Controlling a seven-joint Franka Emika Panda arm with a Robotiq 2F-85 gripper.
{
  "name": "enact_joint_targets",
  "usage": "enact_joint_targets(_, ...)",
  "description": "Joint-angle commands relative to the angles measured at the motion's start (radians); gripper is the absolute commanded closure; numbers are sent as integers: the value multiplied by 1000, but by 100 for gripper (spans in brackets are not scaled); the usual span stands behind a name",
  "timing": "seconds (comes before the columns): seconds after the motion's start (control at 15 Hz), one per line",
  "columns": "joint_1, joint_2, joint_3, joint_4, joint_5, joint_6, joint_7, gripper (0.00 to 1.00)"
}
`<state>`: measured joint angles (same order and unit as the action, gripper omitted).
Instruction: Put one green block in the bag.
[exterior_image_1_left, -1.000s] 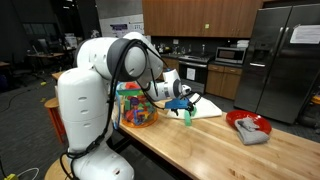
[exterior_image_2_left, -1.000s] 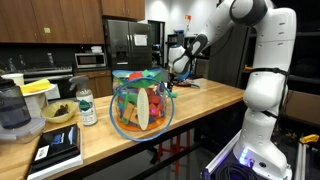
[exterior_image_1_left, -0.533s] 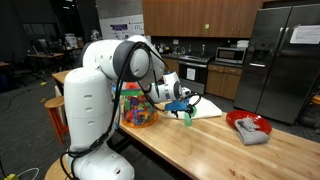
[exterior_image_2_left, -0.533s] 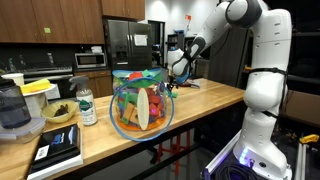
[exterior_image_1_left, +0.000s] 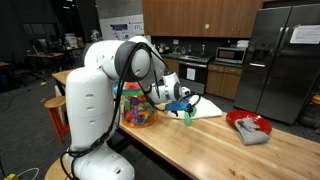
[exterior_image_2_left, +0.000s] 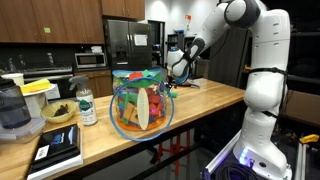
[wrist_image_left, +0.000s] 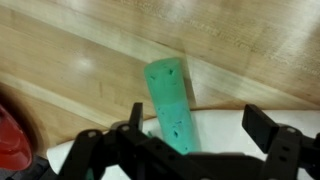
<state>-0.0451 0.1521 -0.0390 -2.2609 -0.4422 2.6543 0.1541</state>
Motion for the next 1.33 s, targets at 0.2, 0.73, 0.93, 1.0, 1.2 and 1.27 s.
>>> enact_joint_targets(0.2,14,31,-49,19,-7,85,4,0)
enact_joint_targets(0.73,11,98,-63,44,55,178,-27,0)
enact_joint_targets(0.93,14,122,-64,51,86,214,-45,0)
enact_joint_targets(1.0,15,128,-64,53,97,220,-53,0)
enact_joint_targets(1.2,18,141,-67,62,124,216,-75,0)
enact_joint_targets(1.27,19,143,-69,66,127,209,-80,25)
